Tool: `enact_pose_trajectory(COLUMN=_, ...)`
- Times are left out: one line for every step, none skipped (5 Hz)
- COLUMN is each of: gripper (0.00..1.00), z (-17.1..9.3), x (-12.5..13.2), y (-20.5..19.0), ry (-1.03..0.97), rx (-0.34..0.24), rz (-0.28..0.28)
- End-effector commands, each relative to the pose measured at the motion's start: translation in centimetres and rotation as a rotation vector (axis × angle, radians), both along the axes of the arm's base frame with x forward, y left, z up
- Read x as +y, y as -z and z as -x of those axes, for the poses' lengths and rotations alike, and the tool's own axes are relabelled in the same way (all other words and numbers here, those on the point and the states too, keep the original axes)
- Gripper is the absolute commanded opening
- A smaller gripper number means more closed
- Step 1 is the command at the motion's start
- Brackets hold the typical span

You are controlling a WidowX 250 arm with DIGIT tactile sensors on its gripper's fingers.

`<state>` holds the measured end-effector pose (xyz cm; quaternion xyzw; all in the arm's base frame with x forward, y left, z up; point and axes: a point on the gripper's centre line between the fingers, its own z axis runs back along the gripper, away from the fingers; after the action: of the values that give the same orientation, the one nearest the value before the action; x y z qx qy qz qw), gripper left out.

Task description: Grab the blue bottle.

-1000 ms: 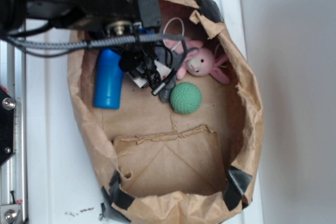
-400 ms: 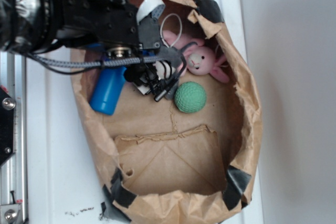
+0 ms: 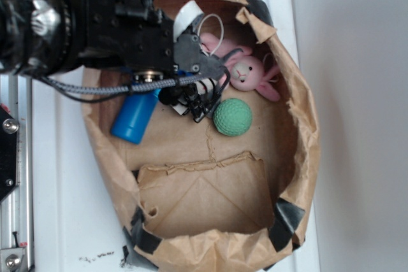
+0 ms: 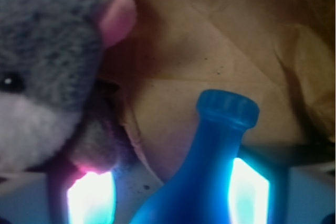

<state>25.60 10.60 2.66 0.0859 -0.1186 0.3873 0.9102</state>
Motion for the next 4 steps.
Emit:
enact_pose_trajectory(gripper=0.00, z=0.6, x=1.5, y=-1.9, ry=0.011, rx=-0.009, rz=0.033)
enact_pose_trajectory(gripper=0.00, z=0.6, x=1.5, y=-2.8, ry=0.020, rx=-0.001, rz=0.054)
enact_pose_trajectory(gripper=0.00, z=0.5, x=0.5, y=-5.1, ry=0.045, rx=0.024, rz=0.099)
enact_pose_trajectory(gripper=0.00, z=0.0, x=-1.0, y=-9.5, ry=0.063, rx=0.040, rz=0.177)
